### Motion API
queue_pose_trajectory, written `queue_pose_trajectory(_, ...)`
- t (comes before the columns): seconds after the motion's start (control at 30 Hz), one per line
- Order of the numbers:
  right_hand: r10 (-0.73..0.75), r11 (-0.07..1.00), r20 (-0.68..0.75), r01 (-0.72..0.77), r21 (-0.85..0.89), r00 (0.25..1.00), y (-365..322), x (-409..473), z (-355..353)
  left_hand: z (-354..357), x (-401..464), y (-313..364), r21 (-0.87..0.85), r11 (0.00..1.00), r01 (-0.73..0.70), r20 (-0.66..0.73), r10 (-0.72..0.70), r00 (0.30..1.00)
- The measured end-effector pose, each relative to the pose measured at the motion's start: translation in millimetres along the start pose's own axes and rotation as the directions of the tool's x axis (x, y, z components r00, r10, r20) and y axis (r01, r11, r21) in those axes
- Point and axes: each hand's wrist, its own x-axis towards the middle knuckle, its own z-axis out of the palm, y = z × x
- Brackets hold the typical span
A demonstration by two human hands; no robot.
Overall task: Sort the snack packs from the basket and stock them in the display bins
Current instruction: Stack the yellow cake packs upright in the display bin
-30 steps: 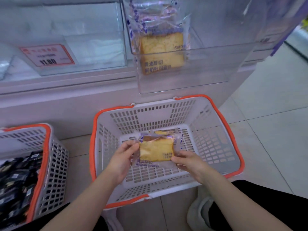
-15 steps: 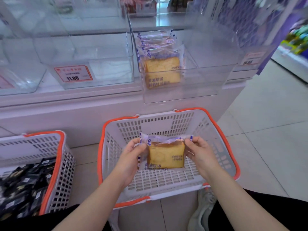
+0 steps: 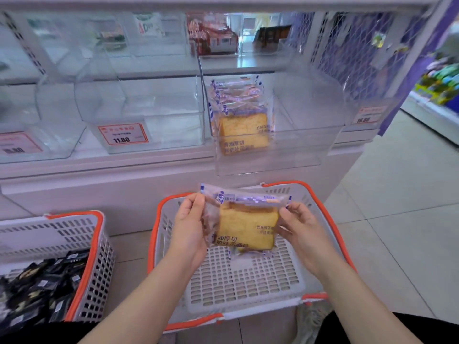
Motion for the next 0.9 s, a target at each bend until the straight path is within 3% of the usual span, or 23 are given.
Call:
queue_pose_trajectory(0.1,-0.085,0.960,0.191,0.132,-0.246,0.978,-32,-2,3,19,1,27,-0.054,0.995,-0.083,0.052,0.086,0.995)
queue_pose_trajectory(0.2,-0.198,0.882,0.243,0.281,-0.378,0.950,-75,-5,8,39,1,56,0.033,0.969,-0.245,0.165,0.236,0.958)
queue_pose_trajectory(0.27,-0.323,0.837,0.262,0.404,-0.369,0.909,-112,-9,7,49,2,78,0.131,0.910,-0.393,0.311,0.339,0.888)
queue_pose_trajectory(0.33,-0.457,0.775,0.246,0.518,-0.361,0.855,-151,-13,2,60,6,102,0.194,0.808,-0.556,0.495,0.409,0.766)
queue_pose_trajectory(0.43,-0.588,0.690,0.188,0.609,-0.391,0.786,-195,-8,-7,77,22,139,0.263,0.652,-0.711,0.588,0.476,0.654)
queue_pose_trajectory(0.57,-0.617,0.671,0.107,0.592,-0.448,0.780,-216,15,-11,101,55,169,0.478,0.472,-0.741,0.630,0.403,0.663)
queue_pose_trajectory(0.7,-0.555,0.656,0.195,0.570,-0.494,0.809,-222,39,2,122,88,174,0.652,0.155,-0.742,0.698,0.258,0.668)
queue_pose_trajectory(0.9,-0.374,0.582,0.351,0.512,-0.631,0.858,-213,79,25,140,120,181,0.721,0.087,-0.687,0.666,0.184,0.723)
